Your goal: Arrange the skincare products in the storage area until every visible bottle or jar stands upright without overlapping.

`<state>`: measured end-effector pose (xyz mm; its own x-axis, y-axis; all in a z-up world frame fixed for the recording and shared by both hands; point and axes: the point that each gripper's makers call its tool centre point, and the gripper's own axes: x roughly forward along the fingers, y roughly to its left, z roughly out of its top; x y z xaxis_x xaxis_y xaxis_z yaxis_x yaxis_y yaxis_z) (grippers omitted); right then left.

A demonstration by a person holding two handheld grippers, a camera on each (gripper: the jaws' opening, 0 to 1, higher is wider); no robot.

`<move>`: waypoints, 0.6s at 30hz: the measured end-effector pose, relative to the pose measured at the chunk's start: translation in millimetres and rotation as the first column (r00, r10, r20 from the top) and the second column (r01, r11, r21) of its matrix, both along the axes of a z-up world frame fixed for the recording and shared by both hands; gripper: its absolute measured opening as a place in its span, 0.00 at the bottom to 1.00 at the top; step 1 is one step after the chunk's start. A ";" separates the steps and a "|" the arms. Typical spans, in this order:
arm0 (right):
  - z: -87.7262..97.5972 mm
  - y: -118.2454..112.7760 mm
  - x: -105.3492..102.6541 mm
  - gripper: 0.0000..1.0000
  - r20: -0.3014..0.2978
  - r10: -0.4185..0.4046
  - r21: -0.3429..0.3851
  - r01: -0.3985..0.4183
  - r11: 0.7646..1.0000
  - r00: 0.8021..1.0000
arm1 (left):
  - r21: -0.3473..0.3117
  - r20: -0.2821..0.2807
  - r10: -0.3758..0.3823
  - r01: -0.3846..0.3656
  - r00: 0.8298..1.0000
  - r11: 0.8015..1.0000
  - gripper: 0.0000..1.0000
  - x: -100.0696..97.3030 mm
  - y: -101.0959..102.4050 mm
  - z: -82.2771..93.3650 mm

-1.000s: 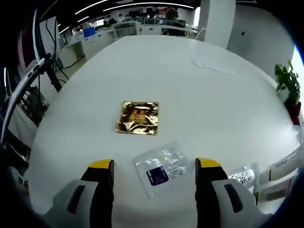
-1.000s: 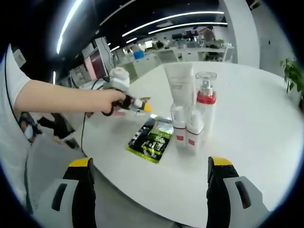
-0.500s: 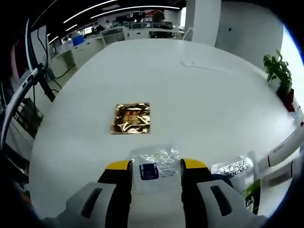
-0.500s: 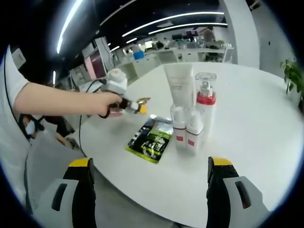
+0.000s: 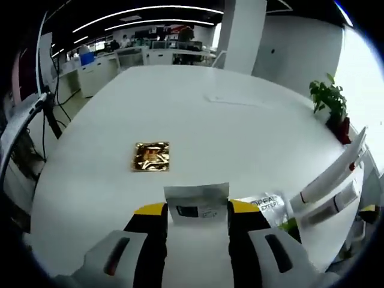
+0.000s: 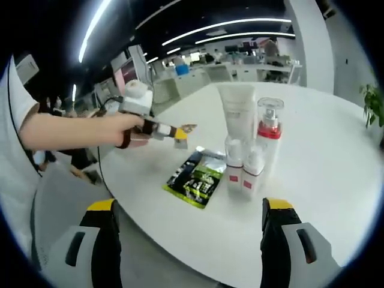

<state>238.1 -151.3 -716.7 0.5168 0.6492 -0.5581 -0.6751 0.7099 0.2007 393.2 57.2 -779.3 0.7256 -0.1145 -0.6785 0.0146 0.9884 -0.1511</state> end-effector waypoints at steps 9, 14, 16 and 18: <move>7.0 32.4 -4.2 0.97 0.047 0.103 -0.010 -0.103 0.995 0.994 | -0.082 0.076 -0.072 0.079 0.994 0.993 0.37 -21.0 -19.0 37.4; 12.6 55.7 0.7 0.93 0.110 0.166 -0.029 -0.164 0.986 0.980 | -0.102 0.119 -0.133 0.145 0.984 0.984 0.37 -41.4 -30.5 67.6; 15.9 61.5 0.6 0.91 0.123 0.175 -0.026 -0.173 0.985 0.977 | -0.111 0.129 -0.149 0.164 0.980 0.980 0.37 -45.3 -35.3 75.8; 23.6 66.8 -0.8 0.89 0.140 0.180 -0.018 -0.179 0.984 0.974 | -0.115 0.151 -0.169 0.187 0.974 0.976 0.37 -52.2 -41.0 88.0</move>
